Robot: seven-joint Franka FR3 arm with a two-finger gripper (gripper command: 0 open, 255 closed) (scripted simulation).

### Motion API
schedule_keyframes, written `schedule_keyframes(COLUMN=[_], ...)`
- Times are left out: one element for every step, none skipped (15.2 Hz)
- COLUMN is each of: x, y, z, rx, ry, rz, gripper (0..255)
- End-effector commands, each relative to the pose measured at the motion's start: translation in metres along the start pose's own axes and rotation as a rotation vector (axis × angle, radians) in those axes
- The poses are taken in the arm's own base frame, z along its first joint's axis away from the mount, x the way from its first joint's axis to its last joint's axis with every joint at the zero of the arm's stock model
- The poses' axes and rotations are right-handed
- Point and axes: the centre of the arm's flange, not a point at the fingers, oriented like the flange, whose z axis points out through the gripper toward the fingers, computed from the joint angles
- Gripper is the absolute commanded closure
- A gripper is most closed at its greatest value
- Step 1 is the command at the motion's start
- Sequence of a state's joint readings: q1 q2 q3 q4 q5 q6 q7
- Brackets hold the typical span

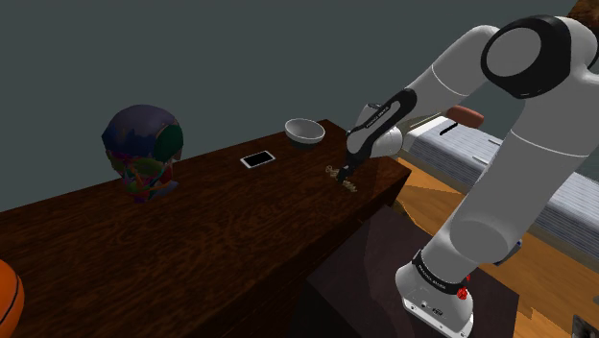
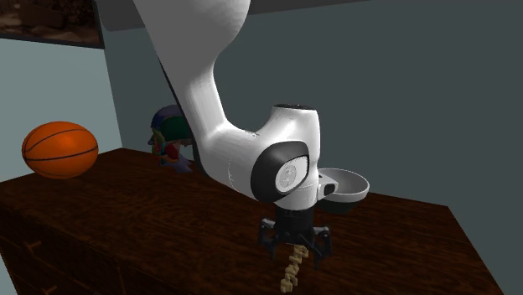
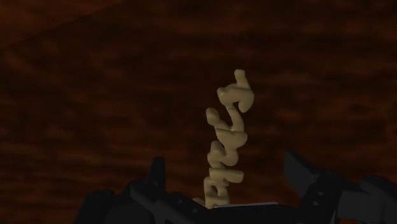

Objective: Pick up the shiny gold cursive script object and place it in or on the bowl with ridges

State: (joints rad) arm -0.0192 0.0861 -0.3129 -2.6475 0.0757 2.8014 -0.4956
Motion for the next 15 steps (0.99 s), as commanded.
schedule_keyframes(x=[0.000,0.000,0.000,0.000,0.000,0.000,0.000,0.000,0.000,0.000,0.000,0.000,0.000,0.000,0.001], y=[0.000,0.000,0.000,0.000,0.000,0.000,0.000,0.000,0.000,0.000,0.000,0.000,0.000,0.000,0.000], z=[0.000,0.000,0.000,0.000,0.000,0.000,0.000,0.000,0.000,0.000,0.000,0.000,0.000,-0.005,-0.010], rx=[0.000,0.000,0.000,0.000,0.000,0.000,0.000,0.000,0.000,0.000,0.000,0.000,0.000,0.000,0.000], ry=[0.000,0.000,0.000,0.000,0.000,0.000,0.000,0.000,0.000,0.000,0.000,0.000,0.000,0.000,0.000], rz=[0.000,0.000,0.000,0.000,0.000,0.000,0.000,0.000,0.000,0.000,0.000,0.000,0.000,0.000,0.000], gripper=[0,0,0,255,255,255,255,255,255,255,255,255,255,255,255])
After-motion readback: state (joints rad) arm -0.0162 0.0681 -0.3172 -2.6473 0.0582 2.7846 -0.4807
